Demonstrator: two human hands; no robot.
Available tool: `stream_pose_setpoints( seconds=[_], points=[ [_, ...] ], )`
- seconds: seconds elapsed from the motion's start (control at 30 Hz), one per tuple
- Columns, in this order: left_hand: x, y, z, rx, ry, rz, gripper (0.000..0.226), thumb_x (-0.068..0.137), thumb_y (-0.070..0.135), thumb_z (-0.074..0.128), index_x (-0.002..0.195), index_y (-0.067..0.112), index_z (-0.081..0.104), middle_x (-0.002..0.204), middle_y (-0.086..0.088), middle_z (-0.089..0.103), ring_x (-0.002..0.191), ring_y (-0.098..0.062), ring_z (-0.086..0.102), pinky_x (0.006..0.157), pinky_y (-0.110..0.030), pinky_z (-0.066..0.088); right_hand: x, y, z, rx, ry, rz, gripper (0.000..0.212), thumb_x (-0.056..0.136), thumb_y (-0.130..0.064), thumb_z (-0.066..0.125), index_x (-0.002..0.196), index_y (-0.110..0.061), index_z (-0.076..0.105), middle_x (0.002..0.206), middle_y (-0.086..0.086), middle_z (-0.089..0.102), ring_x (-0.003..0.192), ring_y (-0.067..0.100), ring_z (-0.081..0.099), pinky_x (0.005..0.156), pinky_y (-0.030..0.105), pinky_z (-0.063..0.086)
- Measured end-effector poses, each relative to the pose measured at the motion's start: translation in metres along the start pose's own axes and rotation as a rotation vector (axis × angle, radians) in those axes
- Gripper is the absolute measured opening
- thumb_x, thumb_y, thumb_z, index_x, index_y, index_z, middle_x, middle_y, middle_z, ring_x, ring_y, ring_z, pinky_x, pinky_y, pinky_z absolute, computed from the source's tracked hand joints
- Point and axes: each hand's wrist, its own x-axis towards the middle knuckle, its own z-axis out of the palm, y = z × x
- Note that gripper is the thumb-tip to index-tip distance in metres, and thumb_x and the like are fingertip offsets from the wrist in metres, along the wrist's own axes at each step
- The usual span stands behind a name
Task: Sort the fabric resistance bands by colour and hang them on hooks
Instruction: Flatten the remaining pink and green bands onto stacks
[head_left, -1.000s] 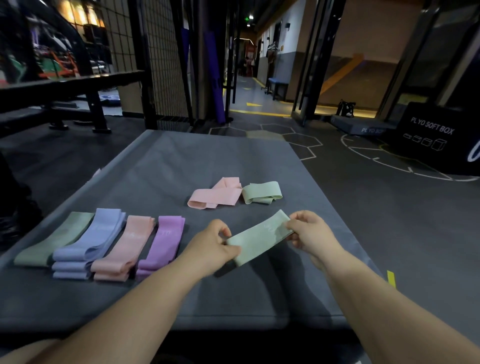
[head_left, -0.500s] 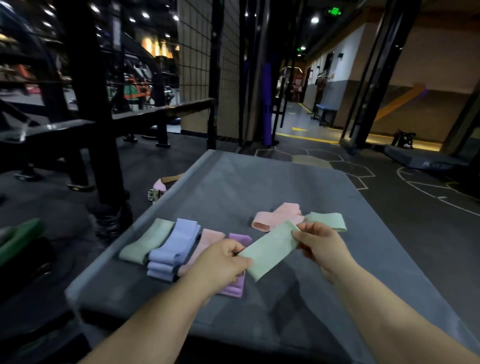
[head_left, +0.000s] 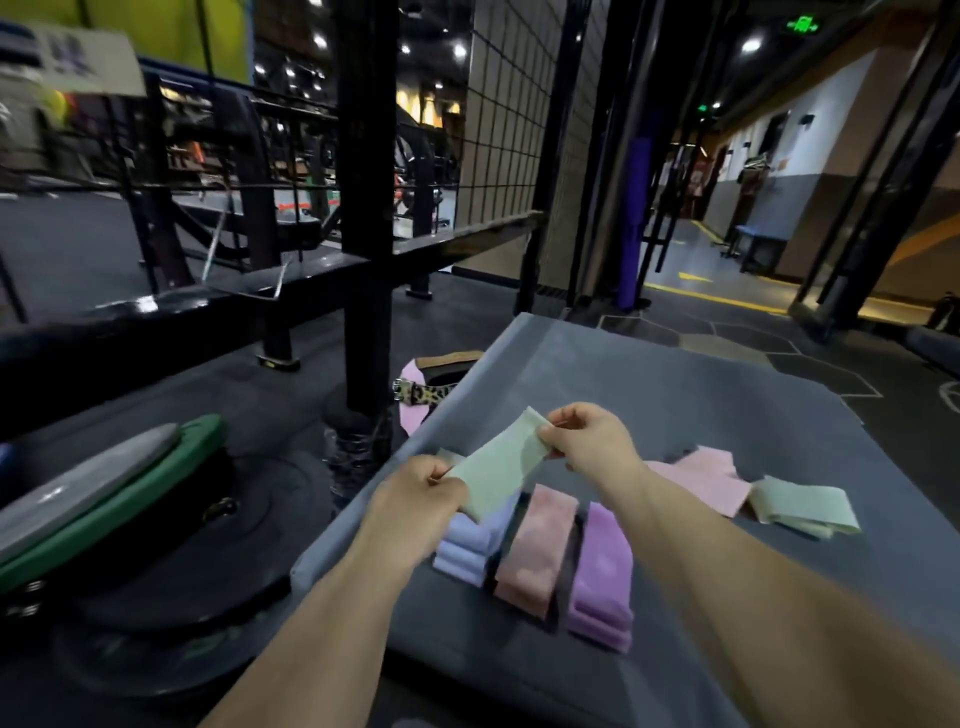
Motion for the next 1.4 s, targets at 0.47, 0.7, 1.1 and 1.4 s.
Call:
stream_pose_setpoints(
  seconds=[0.47,0.7,1.1,1.4],
  points=[
    [0.029,-0.038,-0.031,0.305,0.085,-0.113,0.017,0.081,0.029,0.056,0.095,0.020,0.057,0.084,0.002,0.061,0.078,-0.018,0.056,0.061,-0.027,0.038,0.040,-0.008,0.086,-0.463,-0.191,-0.071,0.008,0.083,-0.022,0.069,0.089,-0.024,0.064,0.090,-0.007,0.064,0.086,0.013,0.061,0.072,0.024,0.048],
    [0.025,-0.033,-0.022,0.449,0.040,-0.132,0.027,0.085,0.029,0.053,0.109,0.017,0.053,0.104,-0.005,0.063,0.100,-0.026,0.058,0.073,-0.026,0.039,0.044,0.005,0.097,-0.592,-0.264,-0.071,0.010,0.086,-0.033,0.067,0.093,-0.028,0.062,0.097,-0.006,0.067,0.092,0.017,0.063,0.085,0.034,0.054],
    [0.027,-0.030,-0.031,0.481,0.024,-0.133,0.011,0.084,0.025,0.049,0.088,0.015,0.052,0.082,-0.002,0.056,0.079,-0.025,0.052,0.066,-0.027,0.036,0.043,0.003,0.105,-0.636,-0.252,-0.106,0.005,0.086,-0.037,0.063,0.087,-0.034,0.059,0.092,-0.008,0.066,0.090,0.018,0.063,0.088,0.039,0.053],
    [0.025,-0.038,-0.030,0.630,0.025,-0.104,0.031,0.088,0.030,0.046,0.116,0.026,0.059,0.120,-0.005,0.055,0.111,-0.031,0.052,0.086,-0.032,0.043,0.039,0.004,0.106,-0.801,-0.258,-0.126,0.026,0.092,-0.030,0.054,0.117,-0.034,0.061,0.117,-0.008,0.065,0.109,0.020,0.059,0.100,0.039,0.043]
  ],
)
